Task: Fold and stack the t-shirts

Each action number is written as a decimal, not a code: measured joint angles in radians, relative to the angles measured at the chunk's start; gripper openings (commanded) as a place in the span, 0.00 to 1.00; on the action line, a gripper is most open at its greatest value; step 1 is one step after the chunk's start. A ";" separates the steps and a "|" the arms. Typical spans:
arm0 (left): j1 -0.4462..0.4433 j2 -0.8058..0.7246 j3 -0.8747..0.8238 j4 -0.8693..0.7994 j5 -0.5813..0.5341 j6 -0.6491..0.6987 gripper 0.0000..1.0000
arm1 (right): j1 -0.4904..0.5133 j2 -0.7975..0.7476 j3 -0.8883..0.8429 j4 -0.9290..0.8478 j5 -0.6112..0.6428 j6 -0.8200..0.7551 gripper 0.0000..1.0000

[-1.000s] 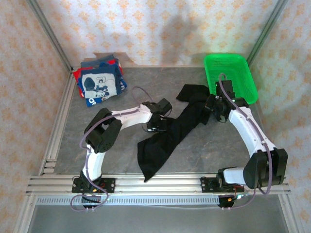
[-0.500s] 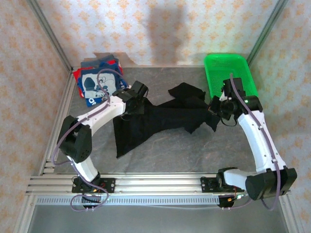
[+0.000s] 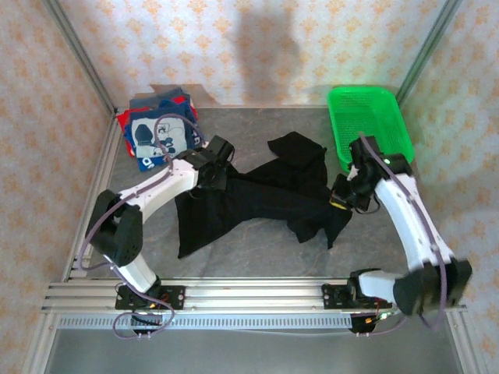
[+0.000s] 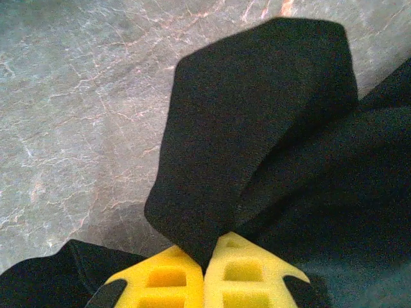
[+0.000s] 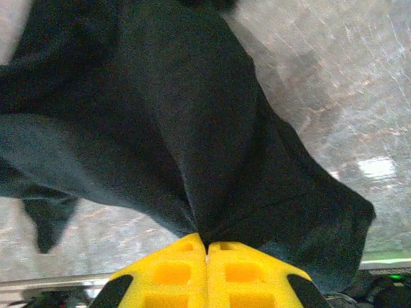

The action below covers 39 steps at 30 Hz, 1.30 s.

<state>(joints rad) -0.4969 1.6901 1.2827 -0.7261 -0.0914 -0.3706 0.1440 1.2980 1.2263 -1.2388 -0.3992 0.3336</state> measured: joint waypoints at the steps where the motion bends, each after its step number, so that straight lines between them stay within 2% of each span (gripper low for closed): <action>1: 0.000 0.027 0.003 0.000 -0.004 0.008 0.00 | -0.005 0.072 -0.003 0.029 0.016 -0.016 0.00; 6: 0.000 0.132 0.036 0.004 -0.023 0.037 0.00 | -0.016 0.388 0.056 0.131 0.137 -0.098 0.03; 10: 0.002 0.166 0.074 0.005 -0.030 0.050 0.00 | -0.016 0.511 0.141 0.185 0.226 -0.153 0.07; 11: 0.002 0.171 0.082 0.006 -0.031 0.052 0.02 | -0.016 0.523 0.156 0.194 0.245 -0.166 0.13; 12: 0.002 0.175 0.090 0.008 -0.031 0.056 0.08 | -0.016 0.532 0.174 0.205 0.269 -0.179 0.27; 13: 0.002 0.179 0.096 0.009 -0.031 0.059 0.15 | -0.016 0.538 0.188 0.216 0.294 -0.195 0.36; 14: 0.002 0.182 0.098 0.012 -0.030 0.058 0.22 | -0.016 0.540 0.198 0.221 0.314 -0.209 0.41; 16: 0.002 0.182 0.101 0.014 -0.029 0.061 0.42 | -0.016 0.540 0.217 0.226 0.363 -0.234 0.51; 18: 0.003 0.182 0.105 0.016 -0.025 0.062 0.55 | -0.016 0.537 0.224 0.227 0.402 -0.244 0.56; 22: 0.014 0.146 0.106 0.016 0.010 0.047 0.71 | -0.016 0.428 0.164 0.240 0.406 -0.227 0.64; 25: 0.019 0.061 0.109 0.015 0.058 0.027 0.74 | -0.016 0.211 0.077 0.234 0.346 -0.185 0.64; 27: 0.020 -0.018 0.110 0.017 0.101 0.006 0.82 | -0.016 0.058 0.021 0.226 0.288 -0.145 0.62; 31: 0.019 -0.193 0.080 0.039 0.186 -0.045 0.83 | 0.029 -0.169 -0.125 0.193 0.214 -0.043 0.59; 34: 0.019 -0.315 -0.003 0.053 0.225 -0.084 0.83 | 0.103 -0.209 -0.255 0.167 0.201 0.036 0.58; 39: 0.019 -0.453 -0.170 0.042 0.251 -0.128 0.85 | 0.178 -0.171 -0.447 0.172 0.220 0.145 0.52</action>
<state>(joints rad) -0.4778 1.2369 1.1130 -0.6846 0.1600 -0.4984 0.3222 1.1267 0.7792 -1.0668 -0.1795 0.4786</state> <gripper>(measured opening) 0.841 0.532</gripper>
